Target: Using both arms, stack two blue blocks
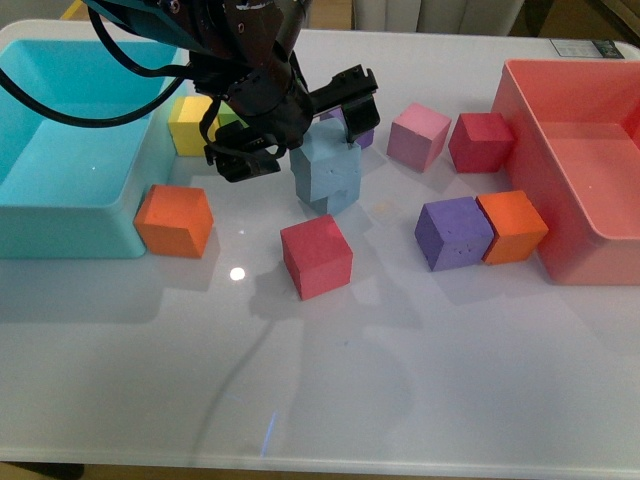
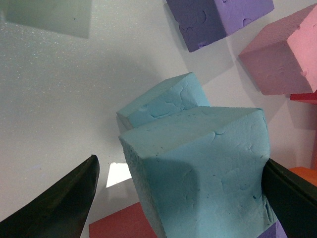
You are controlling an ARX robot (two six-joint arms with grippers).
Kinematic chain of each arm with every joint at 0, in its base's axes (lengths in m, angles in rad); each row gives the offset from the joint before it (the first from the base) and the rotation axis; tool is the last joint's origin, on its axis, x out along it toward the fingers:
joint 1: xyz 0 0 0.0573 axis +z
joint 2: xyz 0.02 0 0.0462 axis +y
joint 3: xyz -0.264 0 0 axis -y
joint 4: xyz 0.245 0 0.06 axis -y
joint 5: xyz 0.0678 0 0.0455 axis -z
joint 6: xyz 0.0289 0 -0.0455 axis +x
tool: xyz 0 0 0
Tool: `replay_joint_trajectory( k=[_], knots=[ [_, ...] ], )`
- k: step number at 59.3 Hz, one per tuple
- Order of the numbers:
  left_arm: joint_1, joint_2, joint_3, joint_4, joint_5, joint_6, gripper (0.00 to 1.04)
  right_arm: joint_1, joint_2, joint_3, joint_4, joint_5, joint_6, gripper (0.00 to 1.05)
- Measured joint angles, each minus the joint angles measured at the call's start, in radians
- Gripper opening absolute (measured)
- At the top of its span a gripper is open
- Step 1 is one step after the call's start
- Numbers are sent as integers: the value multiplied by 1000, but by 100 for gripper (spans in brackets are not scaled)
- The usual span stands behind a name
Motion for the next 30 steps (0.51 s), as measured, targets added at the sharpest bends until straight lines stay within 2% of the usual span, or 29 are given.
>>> replay_joint_trajectory(
  k=[30],
  knots=[
    [28, -39, -37, 5, 18, -1, 96, 0, 0, 0, 0, 0, 0, 96]
  ],
)
